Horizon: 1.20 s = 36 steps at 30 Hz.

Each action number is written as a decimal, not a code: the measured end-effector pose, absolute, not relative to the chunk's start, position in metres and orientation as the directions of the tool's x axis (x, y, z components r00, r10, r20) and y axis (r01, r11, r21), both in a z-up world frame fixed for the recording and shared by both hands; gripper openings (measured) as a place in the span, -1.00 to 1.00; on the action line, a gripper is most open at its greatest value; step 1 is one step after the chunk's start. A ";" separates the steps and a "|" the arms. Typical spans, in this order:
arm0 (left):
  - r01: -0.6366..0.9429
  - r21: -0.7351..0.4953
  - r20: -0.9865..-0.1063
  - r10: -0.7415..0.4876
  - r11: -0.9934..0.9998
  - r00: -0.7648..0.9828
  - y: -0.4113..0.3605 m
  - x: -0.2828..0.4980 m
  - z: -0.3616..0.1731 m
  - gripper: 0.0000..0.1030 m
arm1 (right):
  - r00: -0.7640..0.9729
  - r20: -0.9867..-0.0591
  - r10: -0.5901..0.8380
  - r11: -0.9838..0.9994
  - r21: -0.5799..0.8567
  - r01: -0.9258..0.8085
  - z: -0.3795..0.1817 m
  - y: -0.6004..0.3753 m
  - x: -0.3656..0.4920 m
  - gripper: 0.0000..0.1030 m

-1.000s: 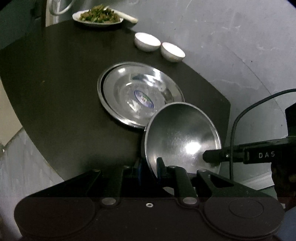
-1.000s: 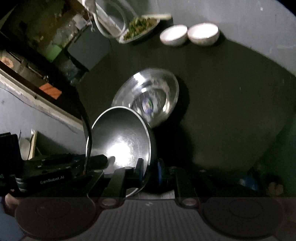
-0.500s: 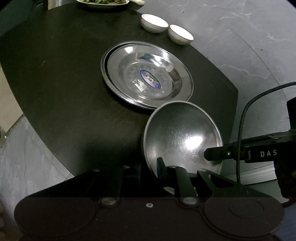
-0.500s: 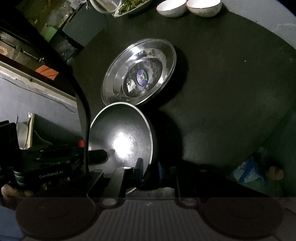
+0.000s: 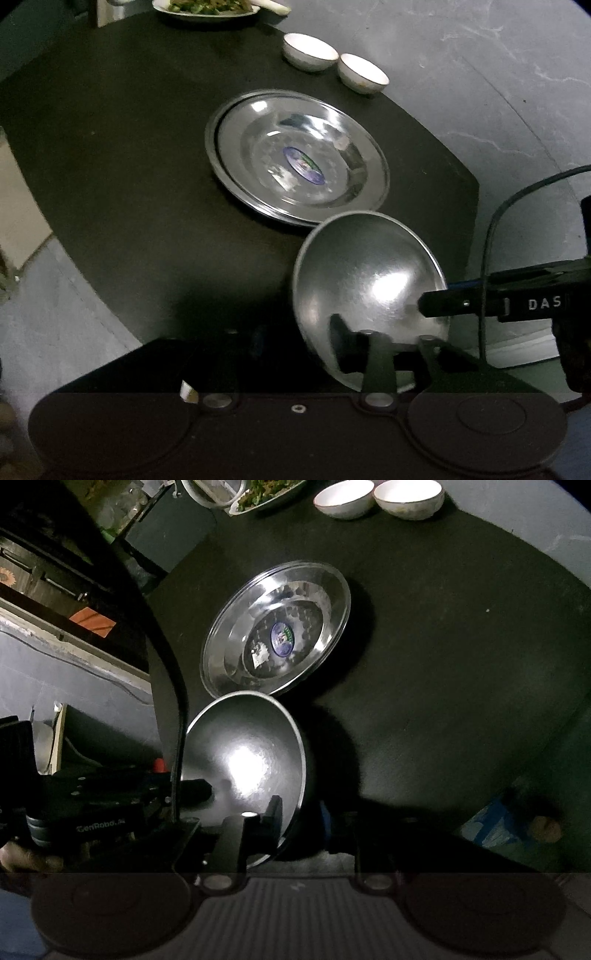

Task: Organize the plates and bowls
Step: 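Lift the steel mixing bowl with both tools and carry it toward the plate stack, then lower the steel mixing bowl onto the plate stack and open both tools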

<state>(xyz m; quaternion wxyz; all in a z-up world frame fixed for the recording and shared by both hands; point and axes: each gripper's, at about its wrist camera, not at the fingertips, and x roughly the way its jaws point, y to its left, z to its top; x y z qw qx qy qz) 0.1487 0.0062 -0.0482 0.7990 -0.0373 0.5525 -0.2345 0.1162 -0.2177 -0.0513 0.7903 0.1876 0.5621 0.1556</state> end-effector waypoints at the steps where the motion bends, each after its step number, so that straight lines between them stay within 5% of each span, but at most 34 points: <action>1: 0.331 -0.311 -0.867 -0.409 0.891 0.286 0.008 0.148 -0.047 -0.07 | 0.324 -0.831 0.452 0.883 0.467 -0.035 -0.051 -0.218 0.116 -0.42; 12: 0.265 -0.279 -0.841 -0.369 0.923 0.396 0.026 0.166 -0.018 0.48 | 0.381 -0.825 0.417 0.898 0.439 -0.032 -0.037 -0.226 0.115 0.40; 15: 0.246 -0.267 -0.826 -0.353 0.932 0.440 0.028 0.177 -0.009 0.82 | 0.402 -0.818 0.412 0.897 0.441 -0.023 -0.034 -0.232 0.118 0.63; 19: 0.224 -0.254 -0.804 -0.334 0.941 0.491 0.023 0.195 0.003 0.94 | 0.459 -0.801 0.386 0.903 0.429 -0.012 -0.028 -0.244 0.125 0.92; 36: 0.134 -0.286 -0.773 -0.311 0.949 0.553 -0.100 0.337 0.000 0.98 | 0.746 -0.658 0.103 0.948 0.291 0.125 -0.030 -0.318 0.201 0.99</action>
